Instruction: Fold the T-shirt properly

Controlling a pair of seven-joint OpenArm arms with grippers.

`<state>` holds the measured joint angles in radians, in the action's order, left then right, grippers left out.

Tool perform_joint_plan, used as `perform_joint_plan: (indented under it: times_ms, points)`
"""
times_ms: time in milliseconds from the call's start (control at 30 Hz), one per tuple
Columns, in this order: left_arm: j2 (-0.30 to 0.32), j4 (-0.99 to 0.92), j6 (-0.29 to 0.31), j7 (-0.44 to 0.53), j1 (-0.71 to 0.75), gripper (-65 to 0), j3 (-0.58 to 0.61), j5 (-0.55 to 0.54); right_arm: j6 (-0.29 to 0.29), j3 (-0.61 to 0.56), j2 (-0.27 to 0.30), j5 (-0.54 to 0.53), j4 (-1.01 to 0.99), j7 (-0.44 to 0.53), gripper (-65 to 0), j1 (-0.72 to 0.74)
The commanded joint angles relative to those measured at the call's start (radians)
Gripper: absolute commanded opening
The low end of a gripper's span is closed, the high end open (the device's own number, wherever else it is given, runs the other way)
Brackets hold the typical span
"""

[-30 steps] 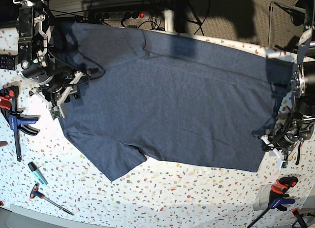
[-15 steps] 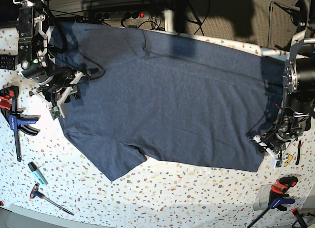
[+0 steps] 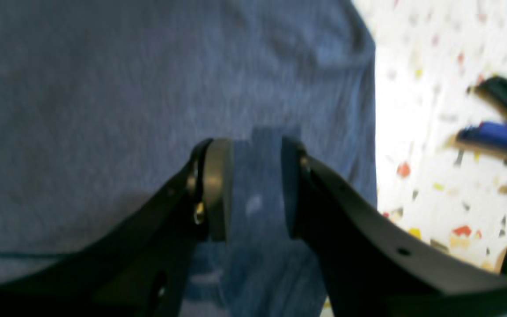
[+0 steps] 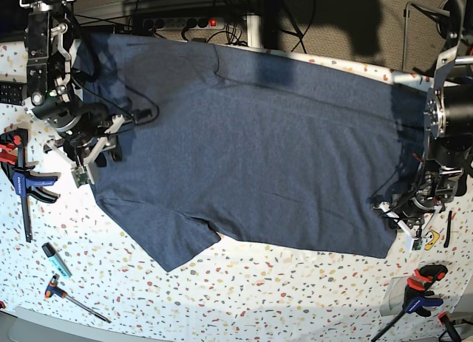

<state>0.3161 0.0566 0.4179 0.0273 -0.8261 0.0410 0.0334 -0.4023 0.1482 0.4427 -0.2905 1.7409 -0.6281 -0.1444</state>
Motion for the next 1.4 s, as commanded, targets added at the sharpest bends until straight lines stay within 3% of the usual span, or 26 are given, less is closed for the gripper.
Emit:
perform_joint_plan:
  times_ms: [0,67,100,167,200,700,867,1367]
  points:
    - [0.009,0.009,0.001,0.002,-0.036,-65.0,0.001,0.003,-0.010,0.007,0.014,-0.006,0.017,0.022,-46.1,0.014]
    - [0.014,0.009,0.001,0.000,-0.042,-65.0,0.001,0.003,-0.010,0.007,0.014,-0.010,0.017,0.012,-46.1,0.017]
    - [0.018,0.009,0.001,0.000,-0.045,-60.6,0.001,0.002,-0.010,0.007,0.014,-0.009,0.017,0.005,-46.1,0.017]
    - [0.023,0.009,0.000,0.008,-0.047,-43.3,0.001,0.000,-0.010,0.007,0.014,-0.009,0.017,-0.008,-46.1,0.017]
    - [0.026,0.009,0.000,0.018,-0.048,-41.1,0.001,0.000,-0.010,0.007,0.014,-0.009,0.017,-0.018,-46.1,0.017]
    - [0.069,0.008,-0.003,0.018,-0.144,-41.6,0.001,-0.001,-0.010,0.007,0.014,-0.009,0.017,-0.066,-46.1,0.017]
    - [0.059,0.008,0.000,0.027,-0.108,-41.6,0.001,-0.061,-0.010,0.007,0.014,-0.009,0.016,-0.084,-46.1,0.017]
    - [0.022,0.008,-0.003,0.101,0.000,-42.5,0.001,-0.060,-0.010,0.007,0.014,-0.009,0.017,-0.110,-46.1,0.017]
